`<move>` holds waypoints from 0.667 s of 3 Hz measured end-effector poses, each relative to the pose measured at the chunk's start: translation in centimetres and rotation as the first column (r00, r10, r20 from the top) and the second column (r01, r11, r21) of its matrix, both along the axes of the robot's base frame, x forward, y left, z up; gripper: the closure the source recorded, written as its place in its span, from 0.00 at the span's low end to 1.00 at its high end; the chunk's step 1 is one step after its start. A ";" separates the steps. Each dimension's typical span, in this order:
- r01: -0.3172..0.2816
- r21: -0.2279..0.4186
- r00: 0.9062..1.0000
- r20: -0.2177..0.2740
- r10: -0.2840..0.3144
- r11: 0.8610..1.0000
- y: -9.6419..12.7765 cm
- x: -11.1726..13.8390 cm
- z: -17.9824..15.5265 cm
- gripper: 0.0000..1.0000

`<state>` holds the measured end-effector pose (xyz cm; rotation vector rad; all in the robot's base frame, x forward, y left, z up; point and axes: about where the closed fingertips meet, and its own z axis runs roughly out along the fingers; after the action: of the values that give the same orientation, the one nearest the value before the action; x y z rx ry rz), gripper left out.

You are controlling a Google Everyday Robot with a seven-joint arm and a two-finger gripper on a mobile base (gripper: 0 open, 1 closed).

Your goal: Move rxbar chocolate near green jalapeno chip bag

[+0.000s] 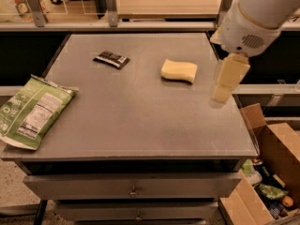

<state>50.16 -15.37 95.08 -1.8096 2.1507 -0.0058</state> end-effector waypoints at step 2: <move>-0.028 0.039 1.000 -0.003 0.028 0.999 7.9 10.8 -4.2 0.00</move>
Offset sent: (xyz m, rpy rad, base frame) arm 0.1784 0.1224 -0.0657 0.0852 -0.0104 0.0055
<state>61.00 -7.42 90.93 -1.8190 2.1129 0.0458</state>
